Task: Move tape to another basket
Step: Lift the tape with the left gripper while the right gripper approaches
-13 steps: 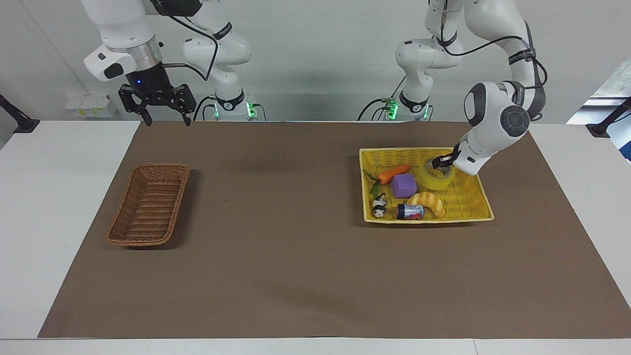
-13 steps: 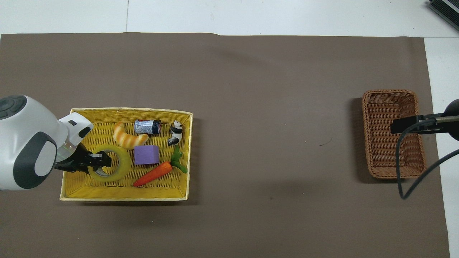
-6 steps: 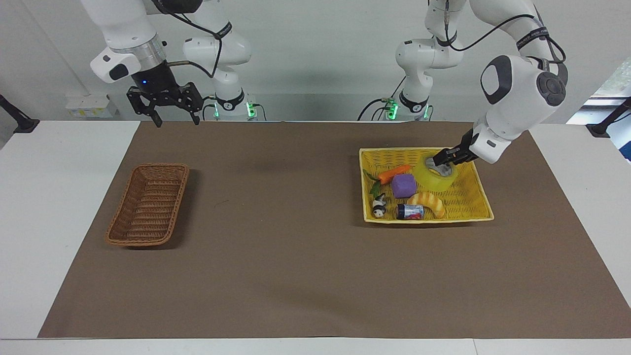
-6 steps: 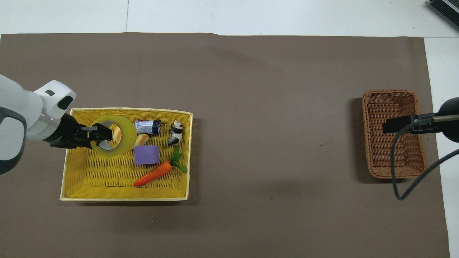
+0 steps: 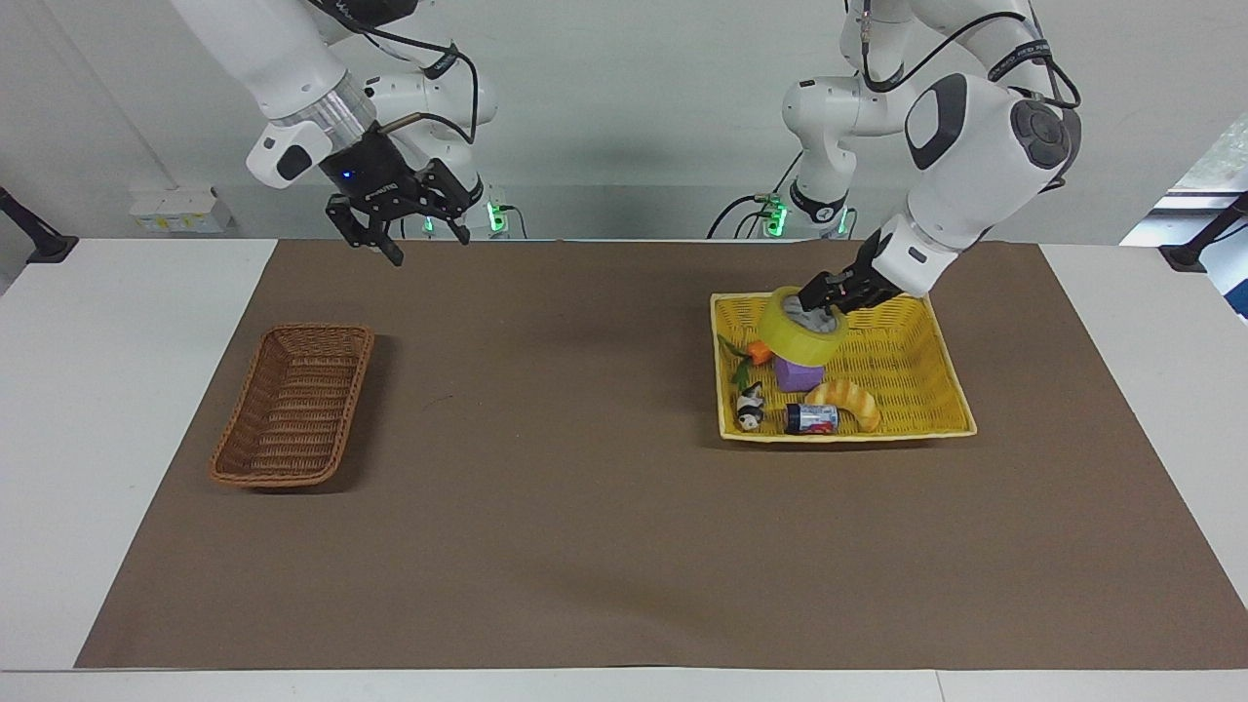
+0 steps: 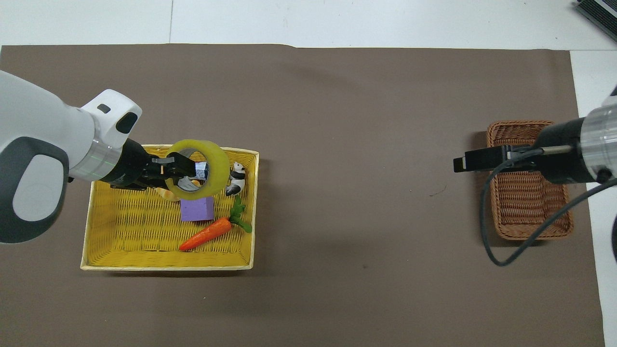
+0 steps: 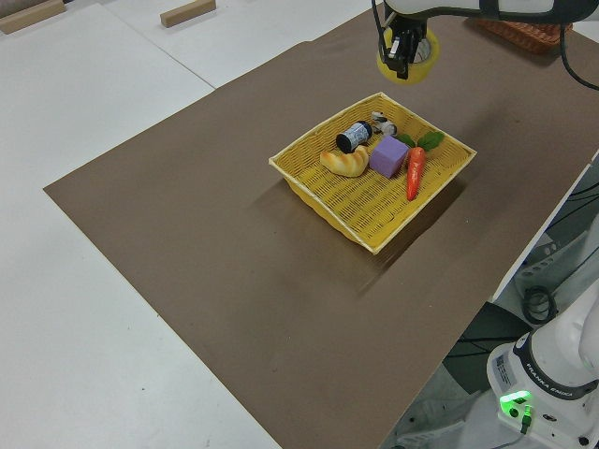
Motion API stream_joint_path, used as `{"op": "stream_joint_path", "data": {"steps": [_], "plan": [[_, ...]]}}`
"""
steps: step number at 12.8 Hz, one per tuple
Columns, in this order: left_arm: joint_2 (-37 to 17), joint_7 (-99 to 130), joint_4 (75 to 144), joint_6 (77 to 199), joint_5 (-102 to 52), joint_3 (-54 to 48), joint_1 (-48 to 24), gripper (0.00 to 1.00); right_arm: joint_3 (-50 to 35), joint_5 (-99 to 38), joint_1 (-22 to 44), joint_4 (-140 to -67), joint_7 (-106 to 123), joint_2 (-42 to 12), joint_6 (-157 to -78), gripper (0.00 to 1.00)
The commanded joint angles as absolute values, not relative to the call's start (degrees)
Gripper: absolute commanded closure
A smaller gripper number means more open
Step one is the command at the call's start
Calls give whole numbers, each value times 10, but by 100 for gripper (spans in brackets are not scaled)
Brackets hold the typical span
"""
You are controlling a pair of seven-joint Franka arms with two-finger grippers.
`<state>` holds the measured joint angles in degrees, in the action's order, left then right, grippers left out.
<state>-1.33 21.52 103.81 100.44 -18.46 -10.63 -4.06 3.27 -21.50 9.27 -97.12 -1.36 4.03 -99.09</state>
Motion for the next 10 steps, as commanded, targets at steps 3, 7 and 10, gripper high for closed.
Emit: {"op": "stream_joint_path", "data": {"steps": [3, 7, 10], "plan": [[-19, 356, 1013, 1016, -200, -116, -118, 100, 33, -364, 111, -989, 1, 28, -1044, 0], [-15, 429, 1012, 1051, -288, -136, -133, 100, 33, -417, 139, -1028, 37, 47, -1084, 0], [-11, 427, 1012, 1054, -310, -159, -133, 100, 32, -452, 141, -1060, 94, 40, -1106, 0]]}}
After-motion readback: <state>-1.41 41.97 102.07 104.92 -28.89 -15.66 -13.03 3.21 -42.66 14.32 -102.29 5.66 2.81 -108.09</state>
